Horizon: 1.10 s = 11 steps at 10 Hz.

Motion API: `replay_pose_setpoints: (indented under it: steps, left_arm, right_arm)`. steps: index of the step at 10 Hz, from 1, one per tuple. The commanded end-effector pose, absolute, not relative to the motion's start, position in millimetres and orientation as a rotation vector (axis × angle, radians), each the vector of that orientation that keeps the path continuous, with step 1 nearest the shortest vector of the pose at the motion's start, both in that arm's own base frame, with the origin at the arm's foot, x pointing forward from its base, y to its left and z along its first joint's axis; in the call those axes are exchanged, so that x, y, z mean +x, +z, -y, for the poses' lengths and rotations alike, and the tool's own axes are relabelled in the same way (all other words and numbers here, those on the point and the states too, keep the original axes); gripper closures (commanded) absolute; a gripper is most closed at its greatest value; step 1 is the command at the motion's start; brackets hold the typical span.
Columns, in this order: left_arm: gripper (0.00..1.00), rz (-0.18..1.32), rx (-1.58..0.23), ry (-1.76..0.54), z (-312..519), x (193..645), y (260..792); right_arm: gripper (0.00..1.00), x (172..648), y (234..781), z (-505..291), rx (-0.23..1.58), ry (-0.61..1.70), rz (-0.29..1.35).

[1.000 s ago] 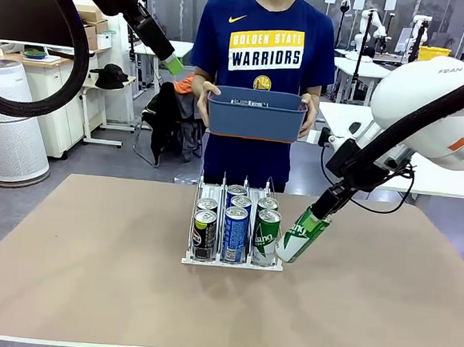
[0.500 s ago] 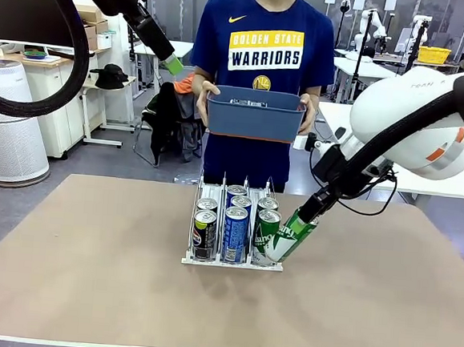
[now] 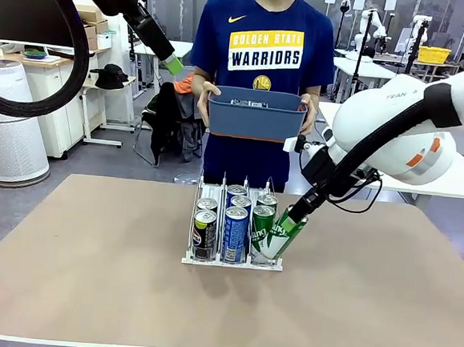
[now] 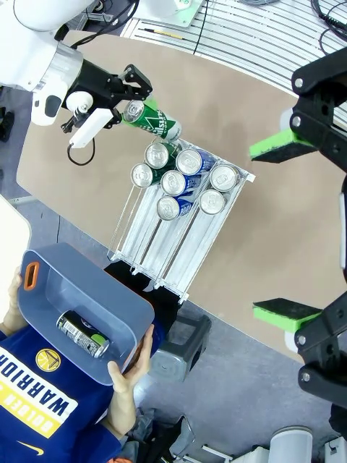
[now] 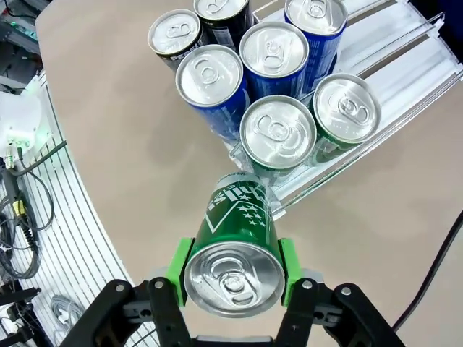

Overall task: Fill the beverage cans into the dispenser.
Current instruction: Place the picked Sprite in the line of the Automatic Can Dispenser with the same cans.

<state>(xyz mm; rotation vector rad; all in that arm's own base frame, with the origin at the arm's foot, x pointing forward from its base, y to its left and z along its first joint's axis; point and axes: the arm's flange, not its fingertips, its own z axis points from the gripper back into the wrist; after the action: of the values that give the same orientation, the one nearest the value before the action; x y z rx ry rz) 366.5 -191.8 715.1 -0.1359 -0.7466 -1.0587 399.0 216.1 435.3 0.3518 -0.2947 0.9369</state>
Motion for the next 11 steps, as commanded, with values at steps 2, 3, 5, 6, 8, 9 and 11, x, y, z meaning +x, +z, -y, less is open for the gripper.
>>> replay_pose_setpoints:
  steps: [2,3,5,6,8,9,11]
  left_arm:
    - [0.0,0.746,-0.133,-1.055,190.8,366.8,714.6]
    - [0.0,0.746,-0.133,-1.055,190.8,366.8,714.6]
    - [0.0,0.746,-0.133,-1.055,190.8,366.8,714.6]
    - [0.0,0.746,-0.133,-1.055,190.8,366.8,714.6]
    - [0.0,0.746,-0.133,-1.055,190.8,366.8,714.6]
    - [0.0,0.746,-0.133,-1.055,190.8,366.8,714.6]
    - [0.0,0.746,-0.133,-1.055,190.8,366.8,714.6]
  right_arm:
    - [0.42,422.1,435.8,-223.9,0.368,0.97,0.417]
    - [0.42,425.8,434.4,-229.0,0.376,0.973,0.437]
    - [0.42,431.8,437.6,-229.5,0.386,1.004,0.42]
    - [0.42,433.6,432.4,-235.0,0.393,1.001,0.428]
    - [0.42,441.8,425.0,-238.3,0.363,1.018,0.435]
    - [0.42,446.0,421.1,-241.7,0.363,1.034,0.424]
    - [0.42,450.3,419.4,-248.4,0.315,1.037,0.435]
